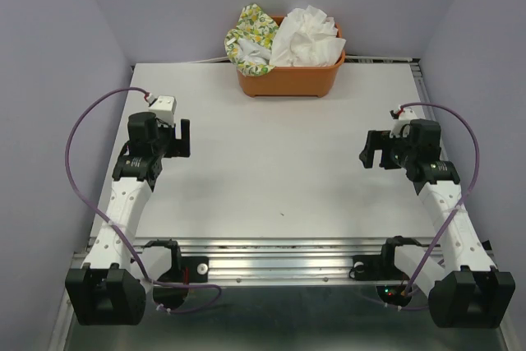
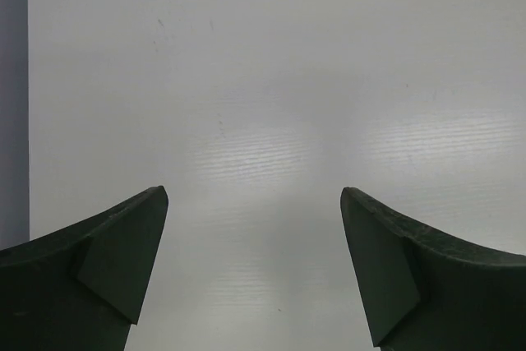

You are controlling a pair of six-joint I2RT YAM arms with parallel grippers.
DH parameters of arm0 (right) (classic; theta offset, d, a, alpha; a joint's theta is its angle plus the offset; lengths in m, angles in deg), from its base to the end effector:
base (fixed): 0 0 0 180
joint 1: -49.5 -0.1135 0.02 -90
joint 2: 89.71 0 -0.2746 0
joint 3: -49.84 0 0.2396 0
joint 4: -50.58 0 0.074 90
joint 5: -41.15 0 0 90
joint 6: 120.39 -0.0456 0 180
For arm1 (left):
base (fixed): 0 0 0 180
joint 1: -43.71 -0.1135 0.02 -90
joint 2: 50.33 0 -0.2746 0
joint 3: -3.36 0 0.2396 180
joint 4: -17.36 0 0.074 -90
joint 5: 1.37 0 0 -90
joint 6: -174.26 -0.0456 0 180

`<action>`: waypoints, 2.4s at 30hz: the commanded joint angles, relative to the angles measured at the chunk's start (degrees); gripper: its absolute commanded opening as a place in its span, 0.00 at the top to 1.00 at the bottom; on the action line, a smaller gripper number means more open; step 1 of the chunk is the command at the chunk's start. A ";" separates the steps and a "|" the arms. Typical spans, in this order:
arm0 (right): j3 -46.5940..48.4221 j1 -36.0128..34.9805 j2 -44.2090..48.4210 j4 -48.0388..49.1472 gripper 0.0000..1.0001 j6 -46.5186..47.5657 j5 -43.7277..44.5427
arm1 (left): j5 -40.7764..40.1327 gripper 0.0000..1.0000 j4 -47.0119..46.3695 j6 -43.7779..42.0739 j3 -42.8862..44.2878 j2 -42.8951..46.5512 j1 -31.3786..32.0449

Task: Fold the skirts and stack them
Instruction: Grab the skirt from the pile

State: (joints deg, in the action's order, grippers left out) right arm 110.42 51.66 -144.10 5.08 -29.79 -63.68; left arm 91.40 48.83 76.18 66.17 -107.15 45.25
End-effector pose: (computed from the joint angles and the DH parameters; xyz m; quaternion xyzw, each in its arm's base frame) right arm 0.1900 0.0045 0.2878 -0.0430 0.8969 0.1064 0.4272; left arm 0.2158 -0.0080 0.3169 0.0837 0.8413 0.0100 0.5339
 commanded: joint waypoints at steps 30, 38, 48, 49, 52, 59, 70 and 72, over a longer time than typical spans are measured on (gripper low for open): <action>1.81 2.59 -6.78 -0.11 0.00 0.63 -0.81 | 31.15 0.01 -43.77 41.99 28.14 -40.37 0.39; 2.25 3.12 -8.62 -0.11 0.00 0.72 -0.64 | 33.53 0.01 -58.95 55.96 28.51 -50.92 0.48; 2.52 3.12 -10.74 0.07 0.00 0.89 -0.46 | 34.85 0.01 -76.21 66.43 29.29 -60.07 1.62; 2.61 3.12 -11.00 -0.02 0.00 0.98 -0.46 | 34.94 0.01 -77.17 67.74 29.90 -61.03 1.80; 2.87 3.12 -11.09 -0.55 0.00 0.98 0.06 | 34.85 0.01 -78.67 70.03 32.01 -64.11 2.32; 3.13 3.65 -11.61 -0.90 0.00 1.07 0.15 | 34.59 0.05 -86.74 74.94 34.39 -69.73 3.47; 3.48 4.18 -12.49 -1.16 0.00 1.16 0.85 | 34.76 0.15 -95.37 82.25 41.24 -77.21 4.96; 3.66 4.18 -12.58 -1.43 0.00 1.24 0.86 | 34.59 0.16 -95.89 82.52 42.03 -78.00 5.14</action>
State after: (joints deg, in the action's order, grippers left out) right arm 110.49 55.20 -156.61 3.84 -29.11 -63.63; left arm 125.54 -39.89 157.27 104.53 -185.24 49.92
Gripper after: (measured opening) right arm 0.999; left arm 0.849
